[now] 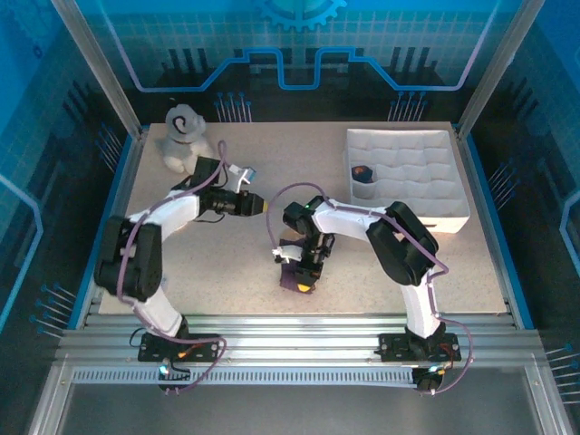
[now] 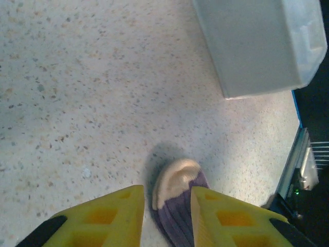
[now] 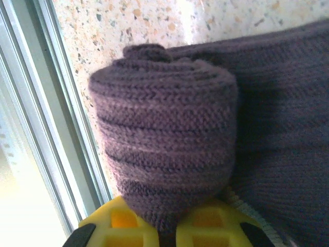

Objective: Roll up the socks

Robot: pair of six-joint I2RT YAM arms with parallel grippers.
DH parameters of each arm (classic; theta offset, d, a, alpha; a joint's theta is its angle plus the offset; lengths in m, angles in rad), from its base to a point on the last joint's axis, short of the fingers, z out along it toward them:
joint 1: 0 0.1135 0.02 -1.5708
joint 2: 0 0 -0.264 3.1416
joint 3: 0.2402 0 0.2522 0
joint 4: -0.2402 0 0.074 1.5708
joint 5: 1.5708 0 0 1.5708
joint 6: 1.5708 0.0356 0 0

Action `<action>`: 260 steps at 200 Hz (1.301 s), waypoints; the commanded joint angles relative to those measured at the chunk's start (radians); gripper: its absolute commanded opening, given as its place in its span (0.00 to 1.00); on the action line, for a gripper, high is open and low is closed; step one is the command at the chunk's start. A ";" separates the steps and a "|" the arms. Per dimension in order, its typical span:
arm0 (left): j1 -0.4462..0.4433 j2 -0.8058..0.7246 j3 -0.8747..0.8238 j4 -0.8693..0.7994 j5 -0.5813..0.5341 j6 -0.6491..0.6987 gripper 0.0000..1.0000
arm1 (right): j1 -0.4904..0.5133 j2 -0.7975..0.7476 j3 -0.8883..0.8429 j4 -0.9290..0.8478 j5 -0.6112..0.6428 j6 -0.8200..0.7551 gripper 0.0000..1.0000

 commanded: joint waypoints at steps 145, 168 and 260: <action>-0.791 -0.550 -0.489 0.155 -0.809 0.697 0.39 | -0.093 0.117 -0.077 0.034 0.248 0.010 0.00; -0.826 -0.460 -0.489 0.228 -0.818 0.707 0.43 | -0.093 0.114 -0.084 0.038 0.239 0.005 0.00; -0.827 -0.181 -0.432 0.387 -0.852 0.751 0.50 | -0.093 0.102 -0.096 0.044 0.237 -0.004 0.00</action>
